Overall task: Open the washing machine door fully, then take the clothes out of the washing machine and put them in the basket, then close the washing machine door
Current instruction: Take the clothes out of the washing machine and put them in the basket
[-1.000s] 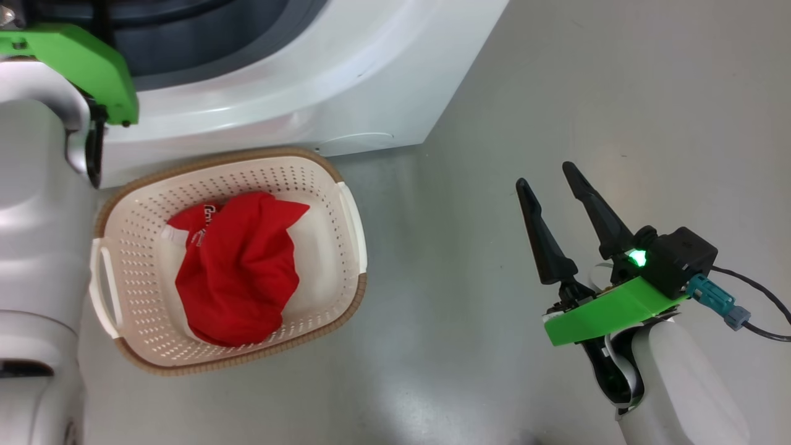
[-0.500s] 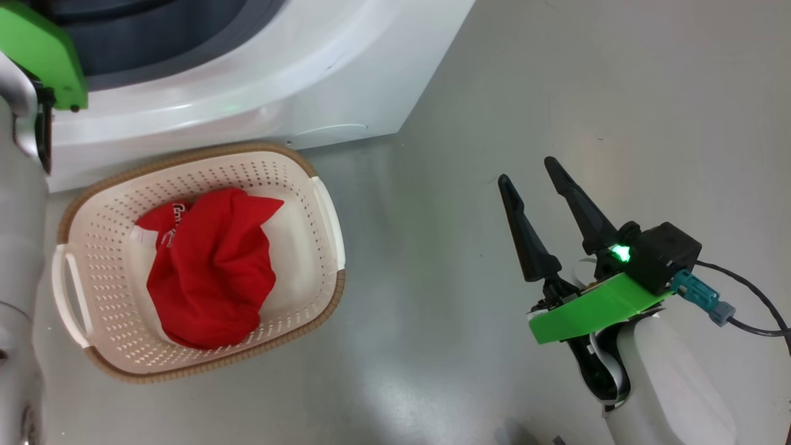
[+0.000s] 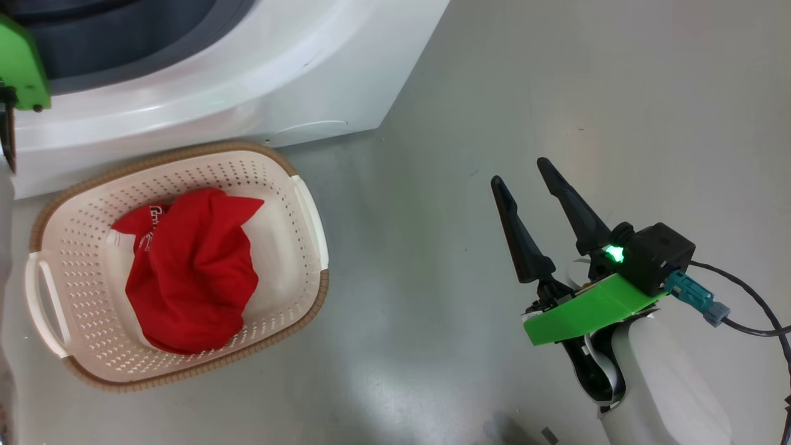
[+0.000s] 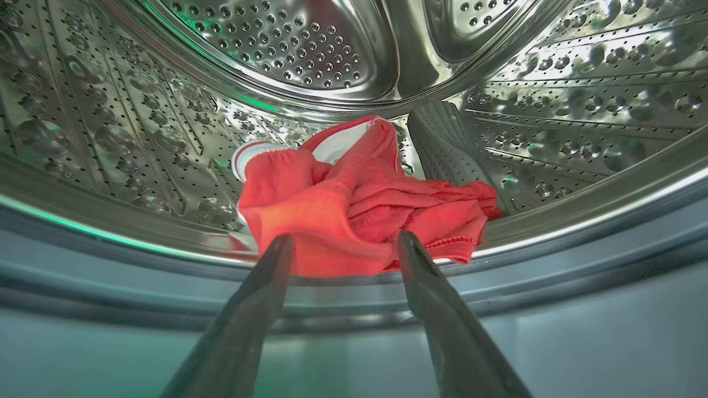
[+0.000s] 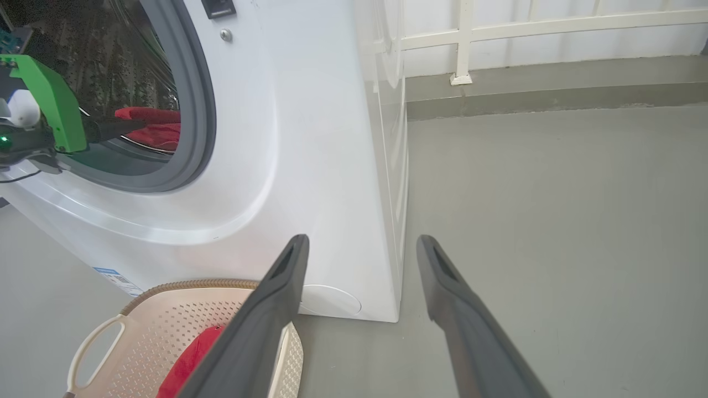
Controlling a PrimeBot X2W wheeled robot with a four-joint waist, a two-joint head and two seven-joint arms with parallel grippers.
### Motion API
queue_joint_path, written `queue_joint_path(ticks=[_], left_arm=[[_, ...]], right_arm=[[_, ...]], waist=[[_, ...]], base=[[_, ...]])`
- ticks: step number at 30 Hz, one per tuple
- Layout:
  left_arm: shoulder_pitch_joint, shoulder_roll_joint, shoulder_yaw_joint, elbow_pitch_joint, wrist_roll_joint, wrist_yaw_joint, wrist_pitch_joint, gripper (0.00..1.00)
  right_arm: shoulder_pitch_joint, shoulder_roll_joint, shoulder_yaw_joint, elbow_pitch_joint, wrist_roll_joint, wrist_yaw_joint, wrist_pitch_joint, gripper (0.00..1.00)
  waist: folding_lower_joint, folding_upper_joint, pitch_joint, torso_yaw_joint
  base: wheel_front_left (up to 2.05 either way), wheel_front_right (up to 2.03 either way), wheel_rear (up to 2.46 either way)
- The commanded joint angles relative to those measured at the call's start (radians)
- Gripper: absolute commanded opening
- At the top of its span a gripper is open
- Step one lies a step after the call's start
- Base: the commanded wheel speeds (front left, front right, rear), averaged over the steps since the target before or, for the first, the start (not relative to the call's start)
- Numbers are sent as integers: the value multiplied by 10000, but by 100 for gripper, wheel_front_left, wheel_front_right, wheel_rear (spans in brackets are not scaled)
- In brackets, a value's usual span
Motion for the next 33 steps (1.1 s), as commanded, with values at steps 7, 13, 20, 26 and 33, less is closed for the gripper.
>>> queue_joint_path(ticks=[7, 13, 20, 26, 33], left_arm=[[-278, 650, -13, -141, -31, 252, 4, 66], [-286, 713, -64, -131, -119, 289, -45, 0], [-323, 479, -86, -126, -318, 181, -384, 0], [-273, -21, 41, -198, -685, -63, -1022, 0], [141, -547, 398, -754, -1313, -591, -1515, 0]], right_arm=[[7, 92, 247, -255, 4, 16, -48, 100], [3, 105, 254, -274, -6, 16, -48, 100], [-46, 115, 176, -256, -48, 16, -48, 100], [-80, 85, 37, -246, -97, 16, -48, 100], [31, -60, -130, -250, -140, 16, -48, 100]], waist=[[0, 0, 58, -95], [0, 0, 89, -110], [0, 0, 67, 18], [0, 0, -85, 284], [0, 0, -424, 661]], base=[[0, 0, 0], [0, 0, 0], [0, 0, 0], [0, 0, 0], [0, 0, 0]])
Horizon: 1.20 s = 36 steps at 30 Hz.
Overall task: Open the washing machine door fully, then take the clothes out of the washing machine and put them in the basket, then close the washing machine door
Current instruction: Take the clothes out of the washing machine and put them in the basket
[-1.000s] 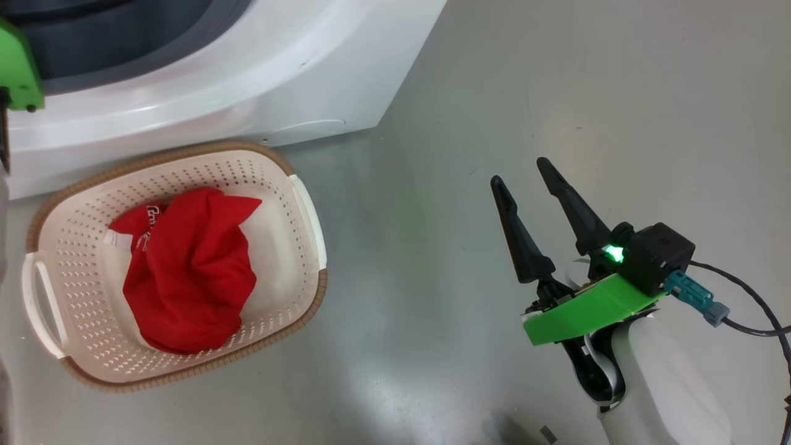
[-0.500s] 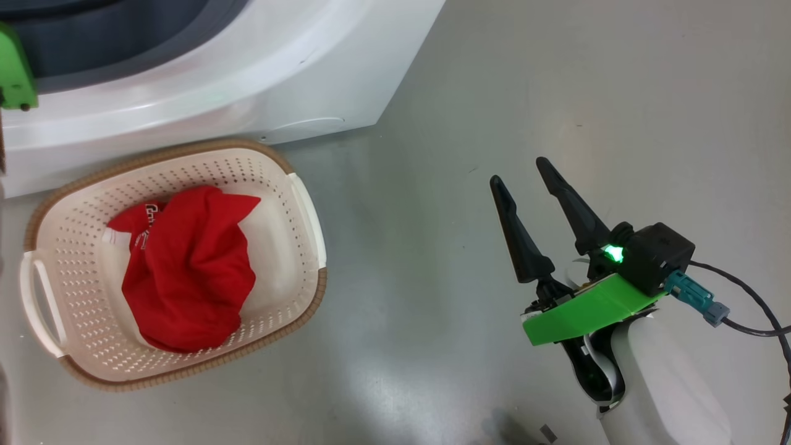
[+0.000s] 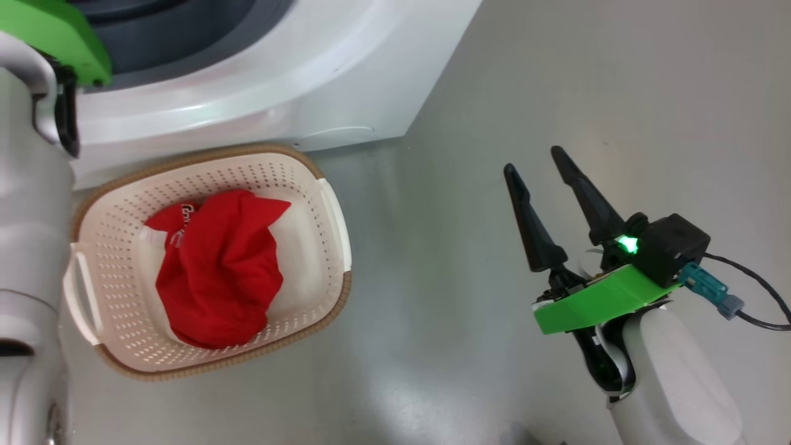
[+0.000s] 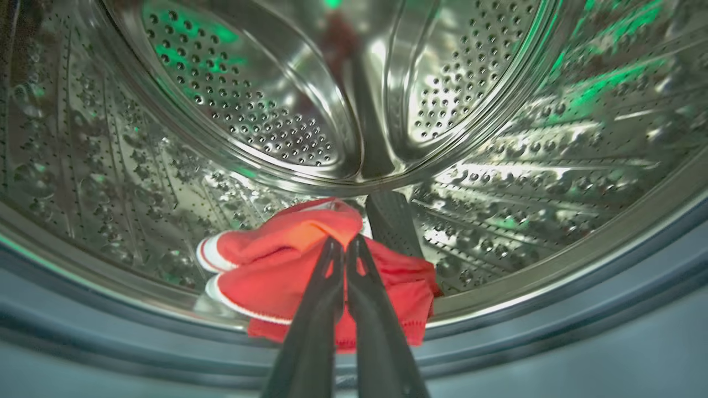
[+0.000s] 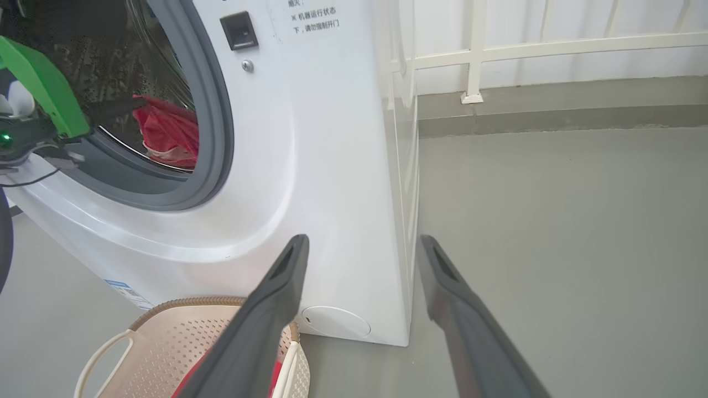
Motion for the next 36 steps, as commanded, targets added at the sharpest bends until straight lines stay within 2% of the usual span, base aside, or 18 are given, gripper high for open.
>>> queue_joint_path(ticks=[1, 6, 22, 36], left_arm=[[151, 285, 175, -412, -172, -163, -137, 0], [1101, 138, 624, -2105, -528, -451, -158, 0], [4695, -380, 1691, -6716, -455, -779, -161, 0], [8200, -1032, 2187, -11172, -465, -939, -162, 0]], right_arm=[[211, -43, 113, -234, -52, 16, -48, 100], [365, -193, -19, -235, -55, 16, -48, 100], [1107, -576, -336, -235, 47, 16, -48, 100], [1686, -931, -653, -354, 86, 16, -48, 100]], waist=[[0, 0, -197, 193], [0, 0, -565, 447], [0, 0, -1706, 900], [0, 0, -2288, 1322]], base=[[0, 0, 0], [0, 0, 0], [0, 0, 0], [0, 0, 0]])
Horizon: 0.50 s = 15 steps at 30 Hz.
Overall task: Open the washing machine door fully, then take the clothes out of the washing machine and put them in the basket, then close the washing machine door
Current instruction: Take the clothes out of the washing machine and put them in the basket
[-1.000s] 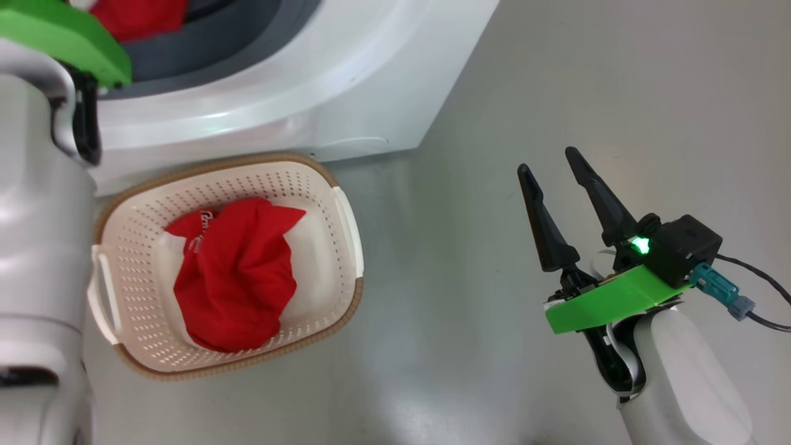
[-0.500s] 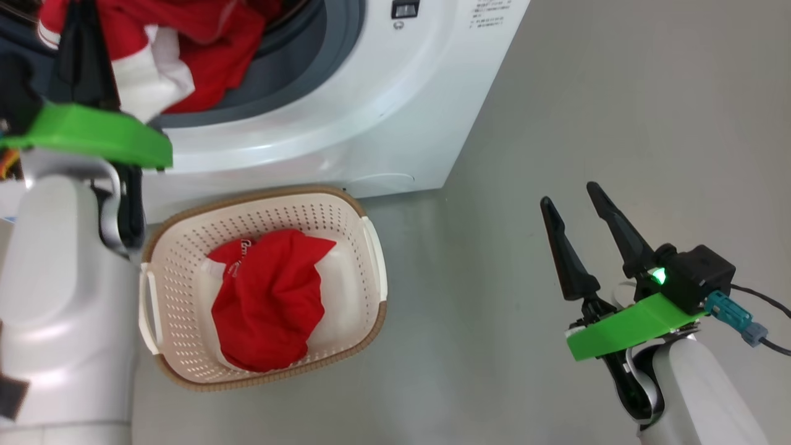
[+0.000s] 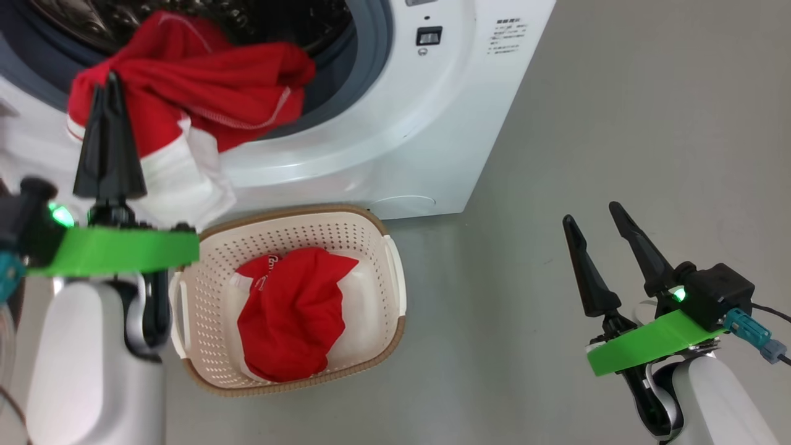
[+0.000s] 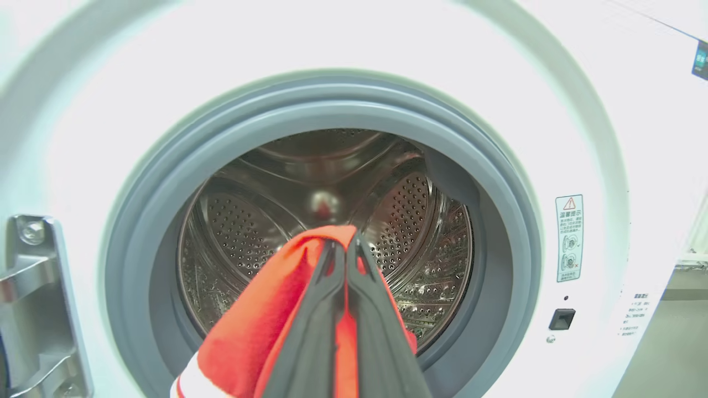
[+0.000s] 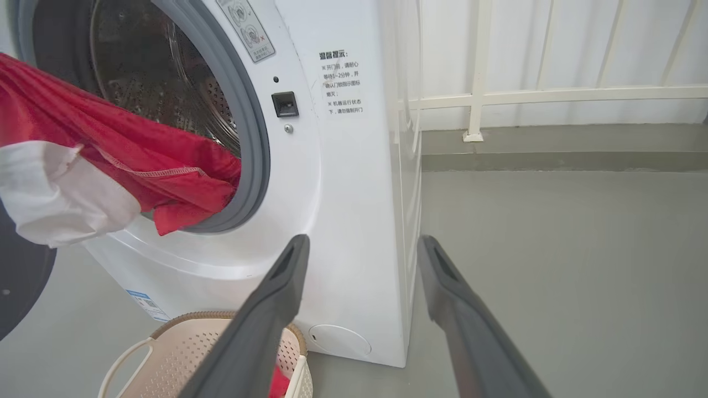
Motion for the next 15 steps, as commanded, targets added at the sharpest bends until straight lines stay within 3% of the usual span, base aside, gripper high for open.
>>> queue_joint_path(ticks=[1, 9, 15], left_arm=[[313, 197, 320, -687, 6, -11, -81, 0], [1750, 55, 204, -2856, -104, 234, -81, 0], [2589, 26, -159, -3651, -242, 460, -51, 0]], right_arm=[[195, -73, 143, -282, 5, 16, -48, 100], [254, -127, 53, -341, -24, 16, -48, 100], [232, -175, 61, -345, -17, 16, -48, 100]], waist=[[0, 0, -34, 81], [0, 0, -8, 260], [0, 0, 28, 302]], base=[[0, 0, 0], [0, 0, 0], [0, 0, 0]])
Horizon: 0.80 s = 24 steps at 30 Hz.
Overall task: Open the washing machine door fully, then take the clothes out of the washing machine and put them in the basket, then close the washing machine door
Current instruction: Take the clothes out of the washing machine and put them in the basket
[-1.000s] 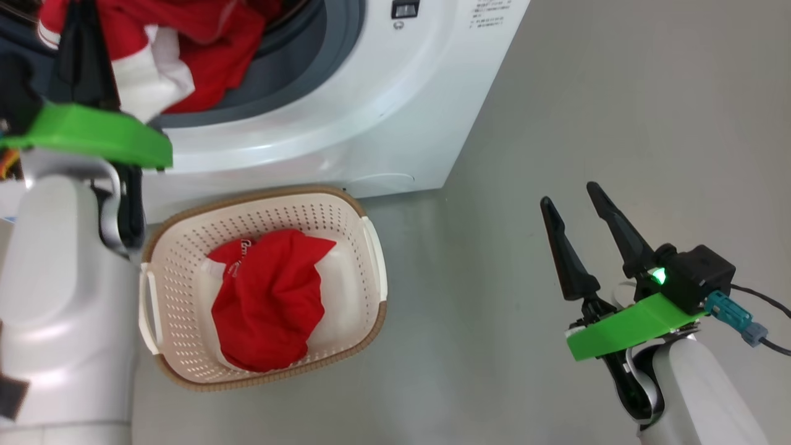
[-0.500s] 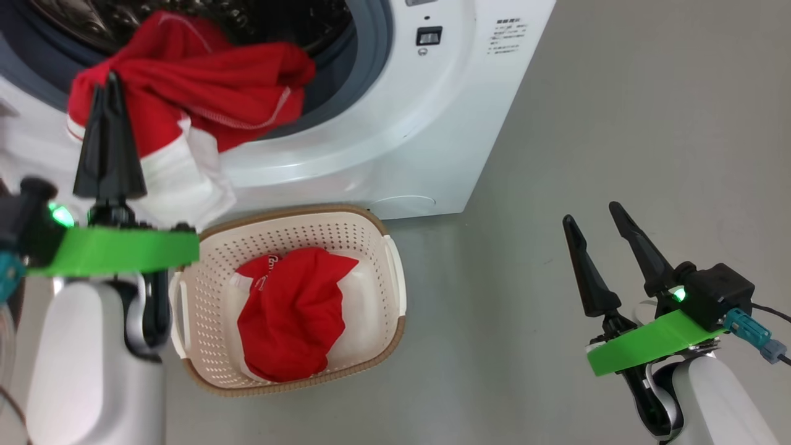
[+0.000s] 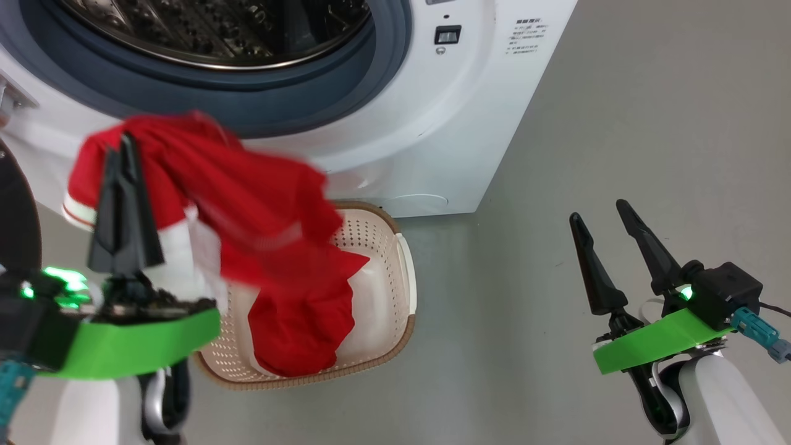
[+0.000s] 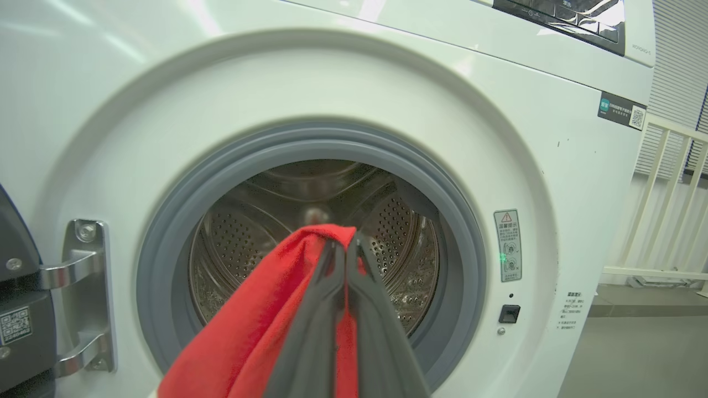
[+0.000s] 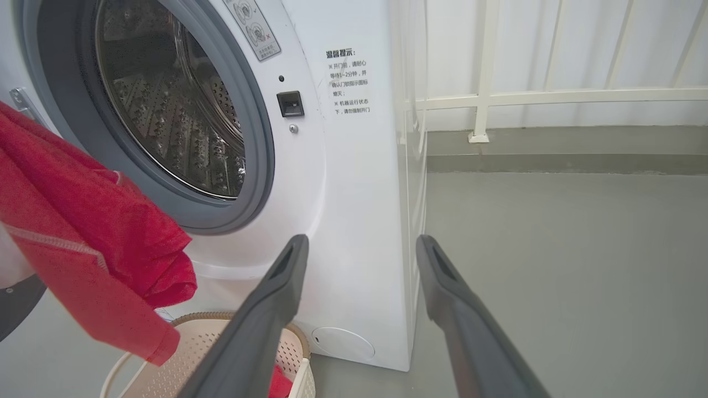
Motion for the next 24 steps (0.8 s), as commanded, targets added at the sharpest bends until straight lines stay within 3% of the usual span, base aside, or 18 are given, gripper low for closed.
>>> queue_joint_path(ticks=[1, 10, 24], left_arm=[[204, 174, 120, -321, -71, 110, -19, 0], [518, 165, -195, 1093, -223, 215, 7, 0], [-795, 583, -279, 5789, 279, -358, -78, 0]], right_arm=[[220, -96, 165, -277, -16, 16, -48, 100], [45, 5, 265, -316, -52, 16, -48, 100], [-348, 295, 262, -417, -136, 16, -48, 100]], waist=[[0, 0, 29, 12], [0, 0, 342, -134], [0, 0, 1199, -523]], base=[[0, 0, 0], [0, 0, 0], [0, 0, 0]])
